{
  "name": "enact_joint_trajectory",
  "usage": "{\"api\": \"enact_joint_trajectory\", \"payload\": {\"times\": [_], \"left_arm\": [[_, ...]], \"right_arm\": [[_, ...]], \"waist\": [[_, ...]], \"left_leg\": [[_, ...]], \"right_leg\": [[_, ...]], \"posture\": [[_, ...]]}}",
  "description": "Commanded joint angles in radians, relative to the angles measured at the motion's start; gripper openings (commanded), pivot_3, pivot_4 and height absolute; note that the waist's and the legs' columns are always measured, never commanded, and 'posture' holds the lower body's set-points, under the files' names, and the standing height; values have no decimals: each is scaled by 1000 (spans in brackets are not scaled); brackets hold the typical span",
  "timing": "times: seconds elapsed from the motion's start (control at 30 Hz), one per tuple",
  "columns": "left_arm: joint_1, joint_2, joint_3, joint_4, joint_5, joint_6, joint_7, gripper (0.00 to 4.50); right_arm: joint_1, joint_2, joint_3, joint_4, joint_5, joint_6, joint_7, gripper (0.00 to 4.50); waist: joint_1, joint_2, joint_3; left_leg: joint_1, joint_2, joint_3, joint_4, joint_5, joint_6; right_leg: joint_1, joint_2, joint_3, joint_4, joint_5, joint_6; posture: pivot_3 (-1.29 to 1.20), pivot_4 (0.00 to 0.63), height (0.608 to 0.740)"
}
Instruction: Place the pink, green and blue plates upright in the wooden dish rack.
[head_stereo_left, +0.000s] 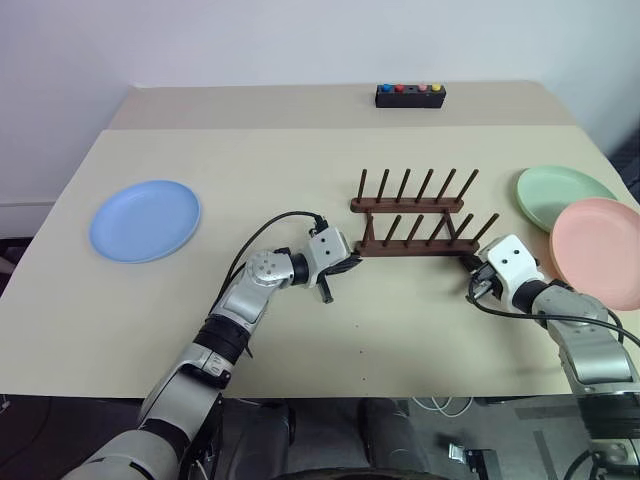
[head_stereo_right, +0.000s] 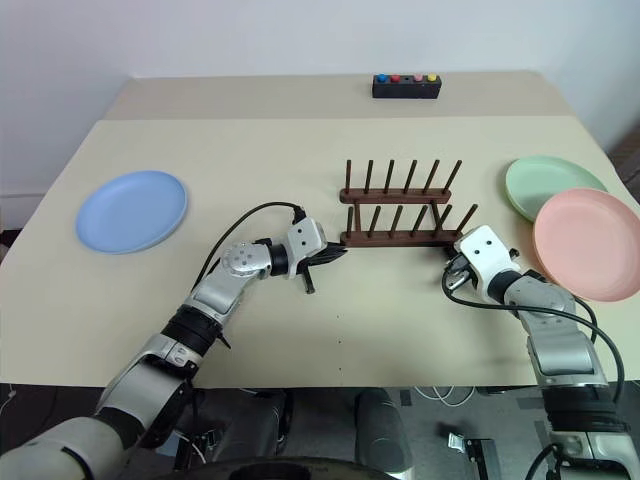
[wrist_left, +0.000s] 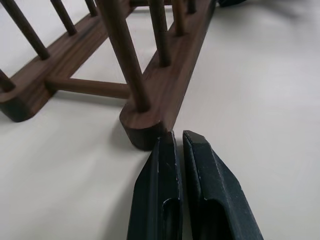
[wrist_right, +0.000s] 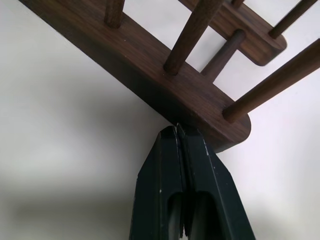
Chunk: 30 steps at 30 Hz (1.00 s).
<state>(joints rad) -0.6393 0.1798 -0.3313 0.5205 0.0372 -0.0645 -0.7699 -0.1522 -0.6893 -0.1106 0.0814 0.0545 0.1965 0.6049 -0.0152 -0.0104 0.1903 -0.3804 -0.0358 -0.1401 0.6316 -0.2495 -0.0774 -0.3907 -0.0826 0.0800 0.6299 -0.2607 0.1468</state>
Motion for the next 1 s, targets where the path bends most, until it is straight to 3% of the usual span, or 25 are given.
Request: {"api": "enact_joint_trajectory", "payload": {"times": [0.03, 0.4, 0.63, 0.73, 0.93, 1.0], "left_arm": [[-30, -7, 22, 38, 17, -30, 35, 224], [-30, -3, 27, 59, 17, -56, 50, 224], [60, 55, 30, -101, -43, 7, -61, 224], [131, 107, 54, -239, -125, 77, -141, 140], [237, 195, 57, -428, -232, 201, -268, 140], [248, 196, 55, -454, -244, 223, -274, 140]], "right_arm": [[-39, 5, 7, 28, -13, -31, -8, 0], [-73, 12, 20, 80, -28, -77, -10, 0], [60, -35, -83, -142, 60, -2, 45, 0], [178, -69, -188, -293, 120, 82, 73, 1229], [338, -106, -380, -468, 121, 184, 46, 4215], [371, -103, -425, -493, 117, 228, 35, 4451]], "waist": [[0, 0, 0], [-2, 0, 0], [-2, 1, 0], [-2, 2, -1], [1, 1, 0], [3, 1, 0]], "left_leg": [[0, 0, 0, 0, 0, 0], [0, 0, 0, 0, 0, 0], [-1, 0, 0, -2, 0, 0], [-4, 0, 0, -2, 0, 0], [-5, 0, 0, 0, 0, 0], [-5, 0, 0, 1, 0, 0]], "right_leg": [[0, 0, 0, 0, 0, 0], [0, 0, 0, 0, 0, 0], [-2, 0, 0, 0, 0, 0], [-5, 0, 0, 0, 0, 0], [-5, 0, 0, 0, 0, 0], [-4, 0, 0, 0, 0, -1]], "posture": [[0, 150, 740], [0, 150, 740], [0, 150, 740], [0, 150, 740], [0, 150, 740], [0, 150, 740]]}}
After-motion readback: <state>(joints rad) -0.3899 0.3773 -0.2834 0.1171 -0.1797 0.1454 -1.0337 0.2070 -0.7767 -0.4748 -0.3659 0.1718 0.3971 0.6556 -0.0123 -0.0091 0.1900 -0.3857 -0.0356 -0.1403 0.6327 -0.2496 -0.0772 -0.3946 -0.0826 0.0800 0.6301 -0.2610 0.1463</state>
